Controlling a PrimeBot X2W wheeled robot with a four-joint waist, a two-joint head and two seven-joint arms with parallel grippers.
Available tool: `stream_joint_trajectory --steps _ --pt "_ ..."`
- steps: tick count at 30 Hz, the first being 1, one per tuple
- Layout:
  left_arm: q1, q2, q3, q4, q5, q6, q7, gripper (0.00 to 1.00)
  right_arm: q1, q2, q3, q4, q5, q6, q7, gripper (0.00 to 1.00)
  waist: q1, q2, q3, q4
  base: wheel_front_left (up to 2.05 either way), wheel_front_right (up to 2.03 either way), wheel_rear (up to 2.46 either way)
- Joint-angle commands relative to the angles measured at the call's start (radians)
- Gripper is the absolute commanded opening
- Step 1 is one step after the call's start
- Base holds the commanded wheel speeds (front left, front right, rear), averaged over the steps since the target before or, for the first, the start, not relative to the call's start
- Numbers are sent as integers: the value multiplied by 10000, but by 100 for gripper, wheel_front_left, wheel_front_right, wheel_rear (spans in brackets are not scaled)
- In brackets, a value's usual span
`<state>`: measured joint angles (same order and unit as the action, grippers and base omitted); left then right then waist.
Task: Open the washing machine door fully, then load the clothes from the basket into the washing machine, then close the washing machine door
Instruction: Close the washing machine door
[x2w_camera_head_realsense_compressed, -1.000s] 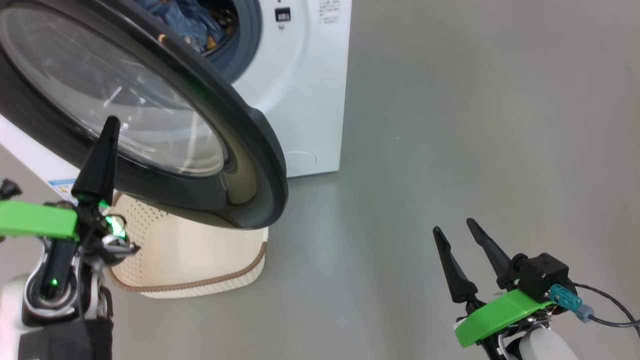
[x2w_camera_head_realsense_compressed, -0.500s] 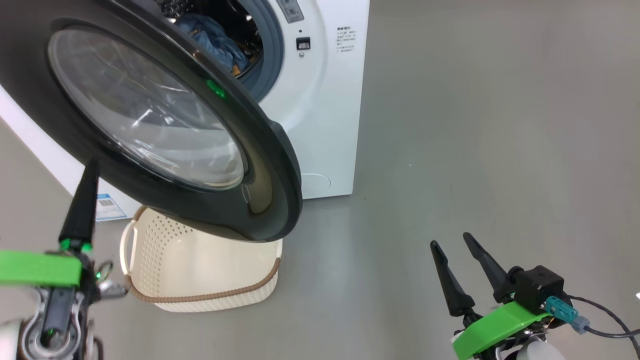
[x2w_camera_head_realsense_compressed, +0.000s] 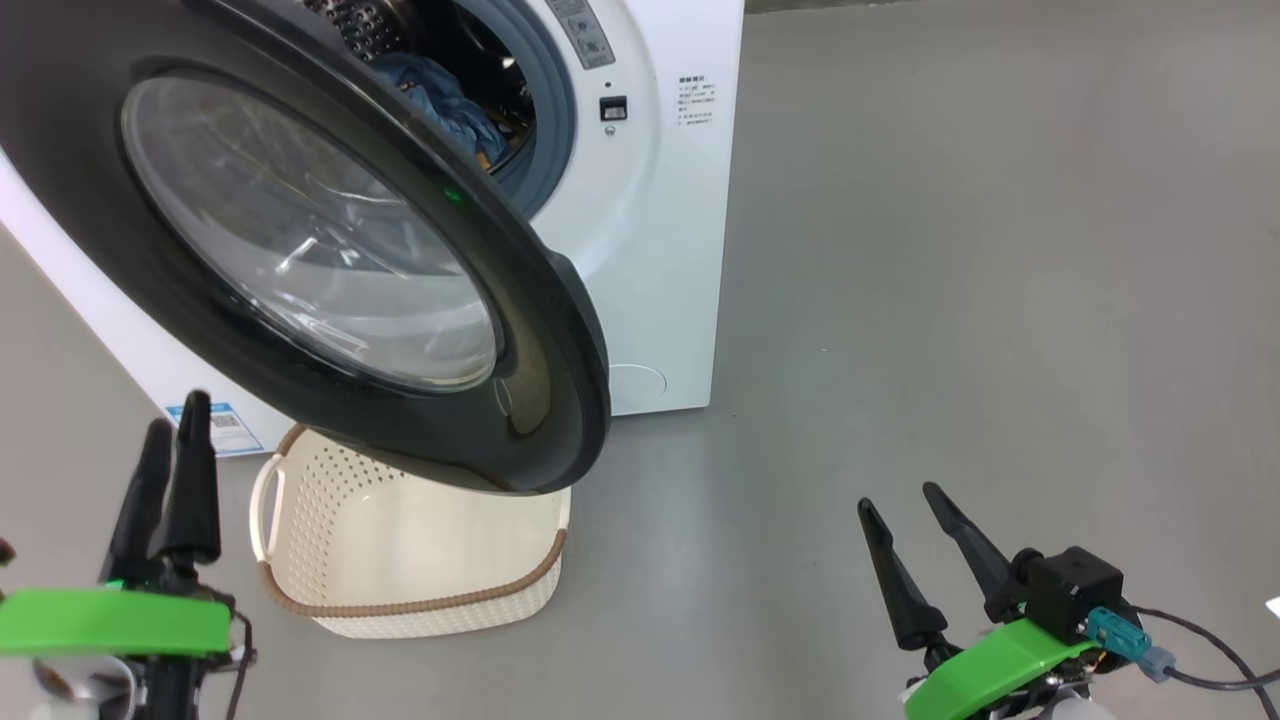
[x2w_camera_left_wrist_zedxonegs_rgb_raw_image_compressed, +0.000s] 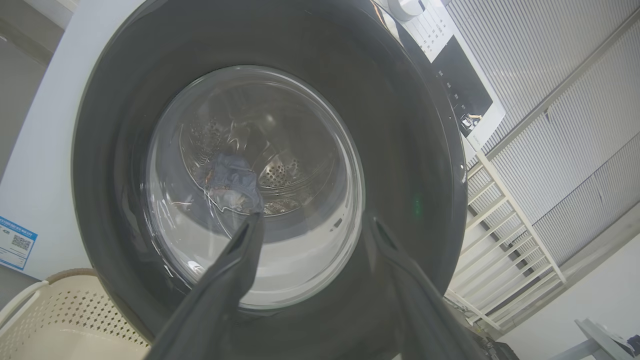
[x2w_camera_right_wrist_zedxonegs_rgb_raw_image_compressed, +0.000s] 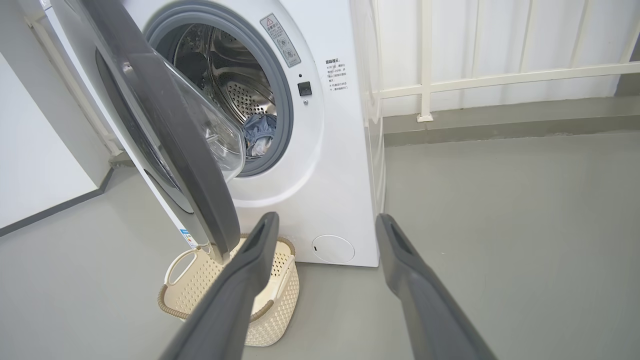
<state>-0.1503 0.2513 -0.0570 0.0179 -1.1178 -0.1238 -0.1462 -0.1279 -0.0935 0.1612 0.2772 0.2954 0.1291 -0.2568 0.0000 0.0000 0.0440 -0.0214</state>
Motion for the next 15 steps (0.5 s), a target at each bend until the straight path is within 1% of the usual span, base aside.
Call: stream_joint_trajectory --steps 1,3,6,11,13,15 --pt "-149 443 235 -120 337 -69 -339 100 15 3 256 -223 64 16 -49 100 0 0 -26 5 0 0 0" --pt "-62 648 103 52 862 -69 -685 100 50 -1 255 -222 61 16 -49 100 0 0 -56 3 0 0 0" --pt "53 803 -32 224 1701 -69 -988 100 104 -13 246 -230 52 16 -49 100 0 0 -99 0 0 0 0" --pt "327 815 -6 406 3120 -64 -1135 100 160 -52 276 -271 -43 16 -49 100 0 0 -116 -1 0 0 0" --pt "430 871 56 392 3971 22 -1147 100 164 -54 286 -302 -62 16 -49 100 0 0 -97 -6 0 0 0" --pt "514 790 226 279 4768 161 -1150 100 169 -56 274 -332 -77 16 -49 100 0 0 -79 3 0 0 0"
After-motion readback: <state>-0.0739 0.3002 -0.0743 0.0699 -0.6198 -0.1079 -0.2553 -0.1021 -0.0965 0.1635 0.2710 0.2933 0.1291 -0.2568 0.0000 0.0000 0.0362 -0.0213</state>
